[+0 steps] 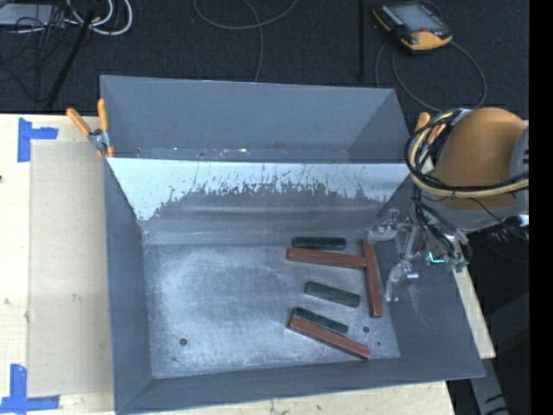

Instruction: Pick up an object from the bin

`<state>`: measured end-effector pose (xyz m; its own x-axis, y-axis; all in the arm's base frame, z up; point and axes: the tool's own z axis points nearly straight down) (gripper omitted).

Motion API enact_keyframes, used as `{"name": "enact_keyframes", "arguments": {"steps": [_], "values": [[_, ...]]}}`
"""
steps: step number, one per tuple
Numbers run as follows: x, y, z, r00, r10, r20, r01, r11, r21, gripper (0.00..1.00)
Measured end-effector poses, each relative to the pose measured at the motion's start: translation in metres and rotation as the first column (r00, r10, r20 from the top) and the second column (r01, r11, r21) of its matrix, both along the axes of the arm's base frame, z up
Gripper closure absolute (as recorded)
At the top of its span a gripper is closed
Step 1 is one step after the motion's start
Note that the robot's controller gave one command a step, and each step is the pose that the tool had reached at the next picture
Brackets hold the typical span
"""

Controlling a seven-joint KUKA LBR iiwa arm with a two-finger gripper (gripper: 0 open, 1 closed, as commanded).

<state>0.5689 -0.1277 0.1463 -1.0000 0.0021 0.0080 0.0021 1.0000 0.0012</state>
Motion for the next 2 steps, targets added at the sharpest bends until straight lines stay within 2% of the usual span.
{"name": "enact_keyframes", "arguments": {"steps": [1, 2], "values": [[0.002, 0.0009, 0.0044, 1.0, 0.004, 0.007, -0.004, 1.0, -0.001, 1.0], [0.0021, 0.001, 0.0044, 1.0, 0.005, 0.007, -0.005, 1.0, -0.001, 0.0]]}}
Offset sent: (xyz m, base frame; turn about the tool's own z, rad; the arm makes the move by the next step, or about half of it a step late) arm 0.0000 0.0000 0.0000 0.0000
